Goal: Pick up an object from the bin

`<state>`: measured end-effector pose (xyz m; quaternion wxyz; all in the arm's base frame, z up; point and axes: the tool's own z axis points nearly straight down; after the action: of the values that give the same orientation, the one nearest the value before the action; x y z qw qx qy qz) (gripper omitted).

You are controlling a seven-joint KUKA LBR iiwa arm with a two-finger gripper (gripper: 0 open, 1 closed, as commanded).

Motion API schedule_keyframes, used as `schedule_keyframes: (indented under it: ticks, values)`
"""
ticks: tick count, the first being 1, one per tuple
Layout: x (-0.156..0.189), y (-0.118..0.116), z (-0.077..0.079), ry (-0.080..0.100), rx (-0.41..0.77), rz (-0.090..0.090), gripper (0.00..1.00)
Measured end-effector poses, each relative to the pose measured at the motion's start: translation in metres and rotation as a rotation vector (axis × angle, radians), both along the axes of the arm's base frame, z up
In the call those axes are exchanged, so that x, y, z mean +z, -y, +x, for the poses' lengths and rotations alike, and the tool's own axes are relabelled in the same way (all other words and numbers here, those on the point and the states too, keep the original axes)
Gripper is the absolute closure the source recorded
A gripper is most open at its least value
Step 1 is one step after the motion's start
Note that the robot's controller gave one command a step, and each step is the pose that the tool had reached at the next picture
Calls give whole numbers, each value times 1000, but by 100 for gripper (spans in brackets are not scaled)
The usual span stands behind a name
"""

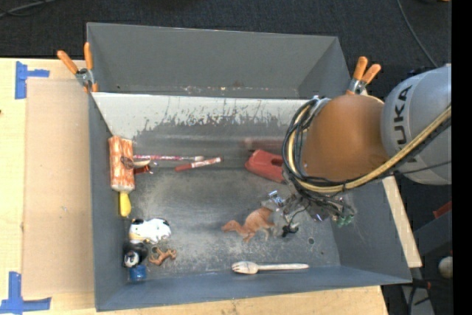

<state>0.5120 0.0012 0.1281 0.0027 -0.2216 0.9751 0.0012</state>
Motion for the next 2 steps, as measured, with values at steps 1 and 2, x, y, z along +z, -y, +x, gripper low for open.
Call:
schedule_keyframes:
  ticks: [1, 2]
  values:
    - [-48, -1, 42, 6, 156, -2, 100]
    - [5, -6, 22, -10, 148, 1, 100]
